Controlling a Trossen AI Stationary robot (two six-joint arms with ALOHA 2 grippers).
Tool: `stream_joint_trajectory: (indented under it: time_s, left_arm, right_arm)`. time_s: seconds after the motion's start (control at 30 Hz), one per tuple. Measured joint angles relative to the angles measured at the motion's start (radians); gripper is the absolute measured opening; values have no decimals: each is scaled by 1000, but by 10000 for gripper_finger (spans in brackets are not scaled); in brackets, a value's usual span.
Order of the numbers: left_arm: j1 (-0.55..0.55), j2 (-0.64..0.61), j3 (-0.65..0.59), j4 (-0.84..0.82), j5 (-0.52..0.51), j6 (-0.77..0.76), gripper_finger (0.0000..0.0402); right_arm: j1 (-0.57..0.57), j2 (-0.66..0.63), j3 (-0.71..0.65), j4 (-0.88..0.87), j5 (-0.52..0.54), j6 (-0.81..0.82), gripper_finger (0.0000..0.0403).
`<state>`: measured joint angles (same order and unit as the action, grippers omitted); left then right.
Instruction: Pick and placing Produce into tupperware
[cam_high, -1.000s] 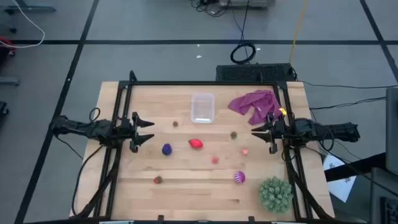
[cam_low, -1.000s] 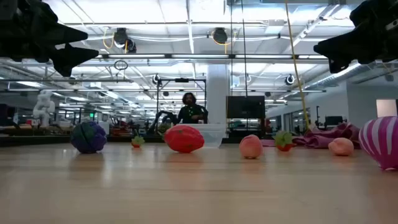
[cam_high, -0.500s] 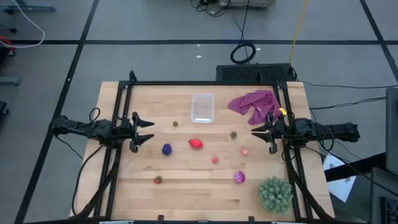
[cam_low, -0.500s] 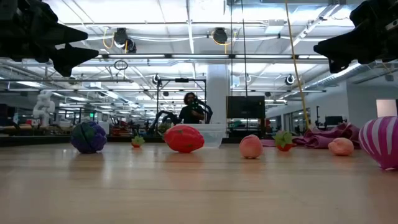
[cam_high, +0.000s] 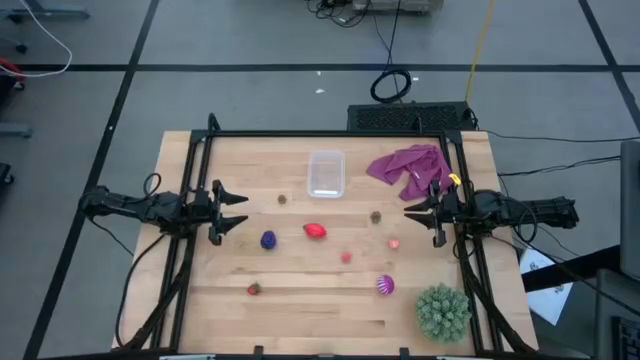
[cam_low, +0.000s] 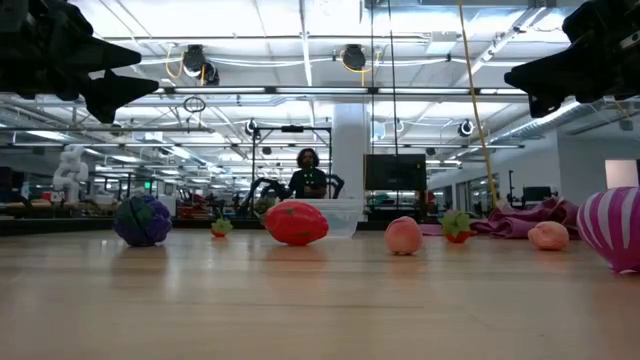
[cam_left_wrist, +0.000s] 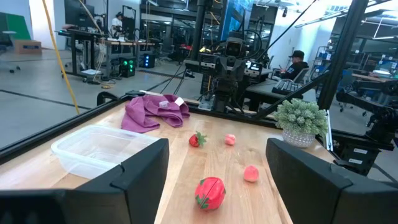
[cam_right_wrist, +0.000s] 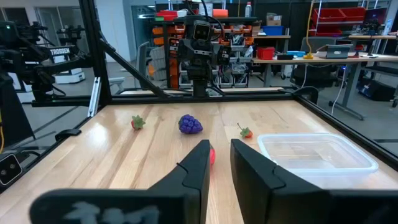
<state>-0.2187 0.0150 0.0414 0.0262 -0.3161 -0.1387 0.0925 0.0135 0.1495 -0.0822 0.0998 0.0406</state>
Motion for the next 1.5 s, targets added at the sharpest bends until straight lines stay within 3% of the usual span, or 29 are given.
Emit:
stream_joint_trajectory:
  time_s: [0.87, 1.5]
  left_arm:
    - [0, 0, 0, 0, -7, 6, 273]
    - [0, 0, 0, 10, -8, -21, 273]
  right_arm:
    - [0, 0, 0, 3, 0, 1, 57]
    - [0, 0, 0, 37, 0, 189, 57]
